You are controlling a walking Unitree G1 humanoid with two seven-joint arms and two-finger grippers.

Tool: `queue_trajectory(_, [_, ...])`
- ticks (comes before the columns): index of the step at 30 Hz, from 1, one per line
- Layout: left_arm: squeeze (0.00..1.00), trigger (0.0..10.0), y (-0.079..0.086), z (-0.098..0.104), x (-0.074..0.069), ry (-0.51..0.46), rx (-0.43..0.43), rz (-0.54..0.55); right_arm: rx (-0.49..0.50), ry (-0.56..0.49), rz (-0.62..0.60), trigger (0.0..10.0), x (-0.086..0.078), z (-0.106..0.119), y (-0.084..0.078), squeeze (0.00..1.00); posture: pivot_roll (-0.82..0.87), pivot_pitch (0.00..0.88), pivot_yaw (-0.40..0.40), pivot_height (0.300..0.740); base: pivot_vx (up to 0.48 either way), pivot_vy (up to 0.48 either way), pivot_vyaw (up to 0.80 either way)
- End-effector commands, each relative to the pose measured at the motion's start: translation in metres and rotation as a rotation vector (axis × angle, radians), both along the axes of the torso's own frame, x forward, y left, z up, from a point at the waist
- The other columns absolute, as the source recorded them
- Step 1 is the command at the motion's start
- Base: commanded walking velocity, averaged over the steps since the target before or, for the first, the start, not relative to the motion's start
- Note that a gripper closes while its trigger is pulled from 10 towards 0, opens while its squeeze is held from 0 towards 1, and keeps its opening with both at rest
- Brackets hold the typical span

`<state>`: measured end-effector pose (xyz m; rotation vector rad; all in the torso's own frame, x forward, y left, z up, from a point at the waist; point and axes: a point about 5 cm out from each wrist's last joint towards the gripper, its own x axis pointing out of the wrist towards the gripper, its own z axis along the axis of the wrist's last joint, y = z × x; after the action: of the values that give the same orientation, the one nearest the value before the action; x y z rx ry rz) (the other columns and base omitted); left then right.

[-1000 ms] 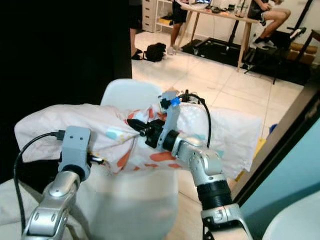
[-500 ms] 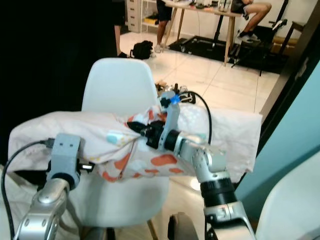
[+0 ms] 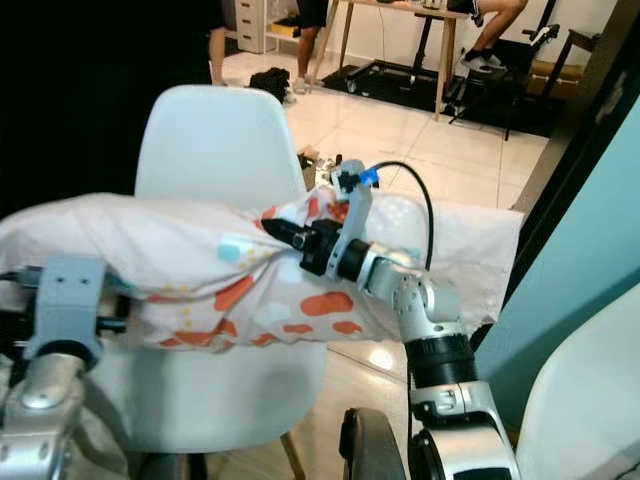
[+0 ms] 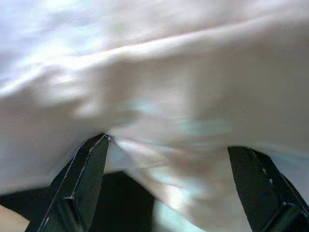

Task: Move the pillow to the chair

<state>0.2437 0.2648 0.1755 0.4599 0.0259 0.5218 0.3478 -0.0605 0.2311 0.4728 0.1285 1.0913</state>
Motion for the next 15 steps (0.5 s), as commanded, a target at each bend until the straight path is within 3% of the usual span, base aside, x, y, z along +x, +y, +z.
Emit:
queue_trajectory(1, [0.0,10.0,0.002,0.006,-0.001,-0.02,0.024,0.025,0.077,-0.092,0.029,10.0,-0.001,0.022,0.0,0.0,0.03,0.033,-0.177,0.527,0.0,0.0,0.0])
queue_trajectory(4, [0.0,10.0,0.024,0.041,-0.016,-0.122,0.184,0.182,0.122,-0.146,0.075,10.0,0.011,0.043,0.018,0.0,0.05,0.043,-0.206,0.527,0.0,0.0,0.0])
queue_trajectory(11, [0.0,10.0,0.023,0.05,-0.026,-0.144,0.249,0.213,0.131,-0.143,0.072,10.0,0.02,0.043,0.026,0.0,0.07,0.052,-0.219,0.527,0.0,0.0,0.0])
queue_trajectory(15, [0.0,10.0,0.017,0.054,-0.029,-0.161,0.283,0.209,0.189,-0.151,0.054,10.0,0.025,0.054,0.03,0.0,0.08,0.052,-0.219,0.527,0.0,0.0,0.0])
